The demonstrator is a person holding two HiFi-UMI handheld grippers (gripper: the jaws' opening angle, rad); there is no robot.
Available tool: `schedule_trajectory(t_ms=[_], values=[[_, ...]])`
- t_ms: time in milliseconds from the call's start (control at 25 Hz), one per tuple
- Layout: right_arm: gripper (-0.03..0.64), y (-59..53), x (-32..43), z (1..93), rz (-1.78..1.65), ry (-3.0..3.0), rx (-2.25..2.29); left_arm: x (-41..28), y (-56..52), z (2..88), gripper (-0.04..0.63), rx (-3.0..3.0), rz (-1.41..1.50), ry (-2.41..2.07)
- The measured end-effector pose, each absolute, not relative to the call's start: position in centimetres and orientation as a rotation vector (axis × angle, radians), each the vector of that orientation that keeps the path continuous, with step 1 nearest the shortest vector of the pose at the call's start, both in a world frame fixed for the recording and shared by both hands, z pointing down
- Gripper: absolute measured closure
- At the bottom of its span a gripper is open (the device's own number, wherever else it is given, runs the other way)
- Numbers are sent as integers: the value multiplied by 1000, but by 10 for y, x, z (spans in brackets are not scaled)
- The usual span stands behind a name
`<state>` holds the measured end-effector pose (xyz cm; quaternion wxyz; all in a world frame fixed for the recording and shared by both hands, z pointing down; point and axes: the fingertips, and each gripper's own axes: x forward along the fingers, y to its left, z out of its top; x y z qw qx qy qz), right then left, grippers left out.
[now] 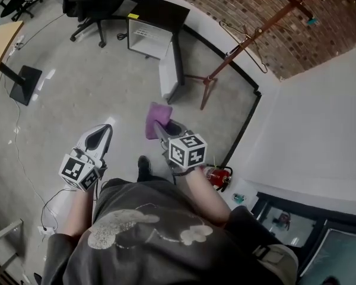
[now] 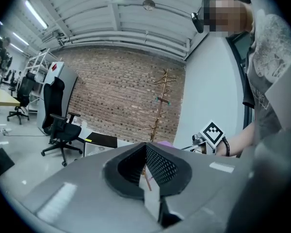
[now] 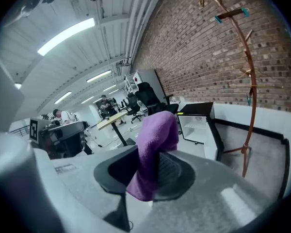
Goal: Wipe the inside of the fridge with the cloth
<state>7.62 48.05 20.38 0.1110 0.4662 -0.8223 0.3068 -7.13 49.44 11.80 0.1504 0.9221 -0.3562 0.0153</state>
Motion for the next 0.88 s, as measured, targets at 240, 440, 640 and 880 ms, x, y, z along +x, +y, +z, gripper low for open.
schedule_trajectory(t_ms=[240,440,640,880], values=[[543,454,85,202,911,-2446,1333,-60,471,117,578,2656,60,-1047],[543,440,80,209,941,-2429,1320,-65,448,125,578,2644,68,-1053],[543,411,85,219,964,-2397,1365,-63,408,144,578,2639,77,-1012],[543,340,75,219,977,-2380,1407,-63,332,144,578,2666,73,-952]])
